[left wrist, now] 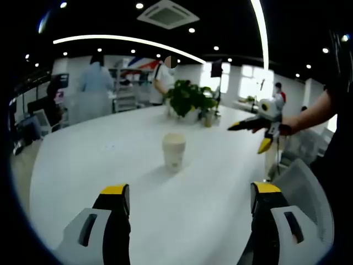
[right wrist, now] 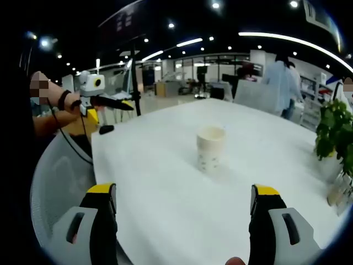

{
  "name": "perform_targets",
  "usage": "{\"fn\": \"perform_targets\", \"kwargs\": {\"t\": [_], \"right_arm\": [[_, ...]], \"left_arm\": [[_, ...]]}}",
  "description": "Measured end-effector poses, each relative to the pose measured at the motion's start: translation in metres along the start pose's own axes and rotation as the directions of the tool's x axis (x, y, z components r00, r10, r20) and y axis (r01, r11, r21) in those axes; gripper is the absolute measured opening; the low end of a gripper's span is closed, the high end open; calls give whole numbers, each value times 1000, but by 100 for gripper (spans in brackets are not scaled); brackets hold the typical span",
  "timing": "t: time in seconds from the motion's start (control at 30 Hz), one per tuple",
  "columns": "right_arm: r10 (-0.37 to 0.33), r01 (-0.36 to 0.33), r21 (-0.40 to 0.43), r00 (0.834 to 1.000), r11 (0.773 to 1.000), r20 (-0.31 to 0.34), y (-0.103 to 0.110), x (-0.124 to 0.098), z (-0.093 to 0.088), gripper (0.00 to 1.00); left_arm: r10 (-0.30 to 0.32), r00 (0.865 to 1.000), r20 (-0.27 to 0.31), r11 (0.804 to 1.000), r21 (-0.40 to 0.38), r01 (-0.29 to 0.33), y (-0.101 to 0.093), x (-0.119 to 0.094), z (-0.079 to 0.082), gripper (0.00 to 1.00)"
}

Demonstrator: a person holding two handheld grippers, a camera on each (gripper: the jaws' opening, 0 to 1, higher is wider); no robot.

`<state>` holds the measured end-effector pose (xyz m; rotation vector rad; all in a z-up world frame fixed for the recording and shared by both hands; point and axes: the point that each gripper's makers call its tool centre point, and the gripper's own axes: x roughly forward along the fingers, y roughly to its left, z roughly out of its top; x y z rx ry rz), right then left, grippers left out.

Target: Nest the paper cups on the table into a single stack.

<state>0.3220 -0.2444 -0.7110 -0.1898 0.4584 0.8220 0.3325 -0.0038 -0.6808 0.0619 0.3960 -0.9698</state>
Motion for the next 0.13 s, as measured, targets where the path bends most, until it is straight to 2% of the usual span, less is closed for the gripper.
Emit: {"fn": "perform_targets", "kwargs": {"t": [0.07, 0.13], "right_arm": [[1, -1, -21, 1000, 1000, -11, -1, -3, 0, 100], [1, -1, -26, 1000, 1000, -13, -1, -6, 1, 100]], "left_arm": [[12, 1000, 20, 1000, 3, -12, 2, -1, 3, 100], [25, 999, 21, 1000, 10, -25, 3, -5, 4, 99]]}}
